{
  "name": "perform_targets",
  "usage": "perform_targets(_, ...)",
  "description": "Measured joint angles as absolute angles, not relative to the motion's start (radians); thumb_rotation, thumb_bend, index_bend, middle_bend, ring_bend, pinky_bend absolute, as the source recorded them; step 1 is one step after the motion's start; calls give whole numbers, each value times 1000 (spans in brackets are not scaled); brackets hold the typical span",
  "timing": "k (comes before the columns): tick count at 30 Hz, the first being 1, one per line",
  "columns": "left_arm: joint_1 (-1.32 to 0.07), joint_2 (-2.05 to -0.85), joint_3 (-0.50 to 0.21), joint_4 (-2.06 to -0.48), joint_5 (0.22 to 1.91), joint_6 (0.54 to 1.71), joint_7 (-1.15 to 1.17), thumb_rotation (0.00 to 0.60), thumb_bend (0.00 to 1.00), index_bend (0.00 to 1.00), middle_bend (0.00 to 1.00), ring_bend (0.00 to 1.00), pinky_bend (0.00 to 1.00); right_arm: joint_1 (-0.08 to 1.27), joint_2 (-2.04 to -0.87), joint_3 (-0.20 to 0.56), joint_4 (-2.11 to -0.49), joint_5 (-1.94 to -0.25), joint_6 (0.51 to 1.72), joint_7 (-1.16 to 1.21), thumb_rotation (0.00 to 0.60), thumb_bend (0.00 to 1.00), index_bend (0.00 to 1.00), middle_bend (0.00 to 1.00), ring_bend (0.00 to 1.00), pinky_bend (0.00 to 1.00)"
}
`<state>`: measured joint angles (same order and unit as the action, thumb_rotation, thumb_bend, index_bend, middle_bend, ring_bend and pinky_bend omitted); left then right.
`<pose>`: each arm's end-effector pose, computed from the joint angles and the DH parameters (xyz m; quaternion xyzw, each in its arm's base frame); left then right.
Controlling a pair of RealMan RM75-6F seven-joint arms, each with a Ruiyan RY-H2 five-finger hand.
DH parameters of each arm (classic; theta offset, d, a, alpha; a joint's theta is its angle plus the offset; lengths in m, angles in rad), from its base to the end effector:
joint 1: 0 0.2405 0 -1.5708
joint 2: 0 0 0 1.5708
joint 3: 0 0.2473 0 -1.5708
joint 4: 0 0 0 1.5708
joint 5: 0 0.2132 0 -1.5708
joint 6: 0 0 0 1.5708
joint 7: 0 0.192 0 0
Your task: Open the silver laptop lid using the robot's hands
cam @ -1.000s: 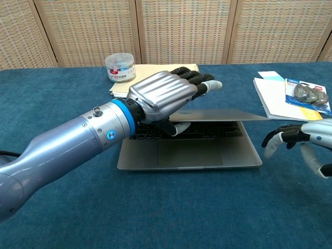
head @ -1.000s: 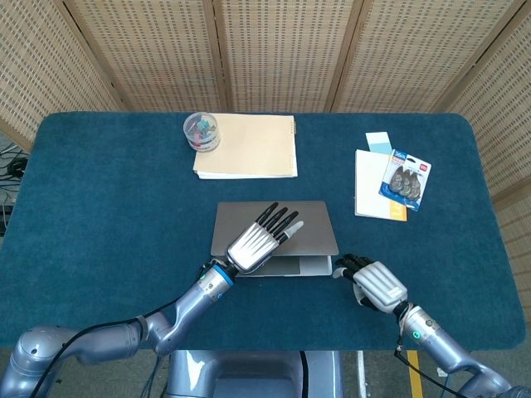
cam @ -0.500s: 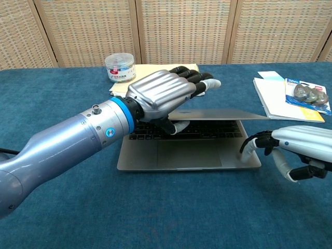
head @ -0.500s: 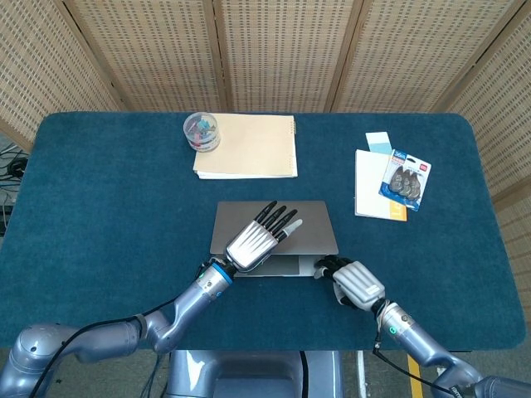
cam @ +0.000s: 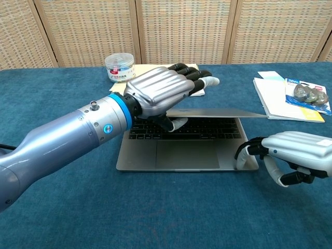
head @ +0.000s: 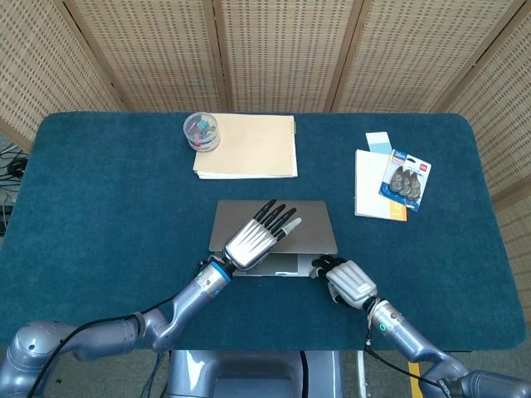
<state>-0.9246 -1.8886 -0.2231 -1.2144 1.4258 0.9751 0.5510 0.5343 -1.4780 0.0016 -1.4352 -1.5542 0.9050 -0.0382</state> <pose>0.0035 0.3576 -0.1166 -0.8182 -0.1297 -0.4256 0.3642 -0.2015 -0.2953 -0.0590 0.8041 -0.3901 0.3202 0.3143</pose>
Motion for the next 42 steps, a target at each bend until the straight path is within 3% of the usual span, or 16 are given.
perform_targets(19,-977,-1804,-289,-1252,1383,962,613,600,482,0,0,0,0,571,-1448,-20,-1485,-1563,883,-52,600,1000,299,204,150,267)
perform_targets(42,-1024,-1688,-338,-1168,1310,931,570,600,483,0,0,0,0,618,-1450,-15,-1510,-1519,833,-102,600,1000,299,204,150,267)
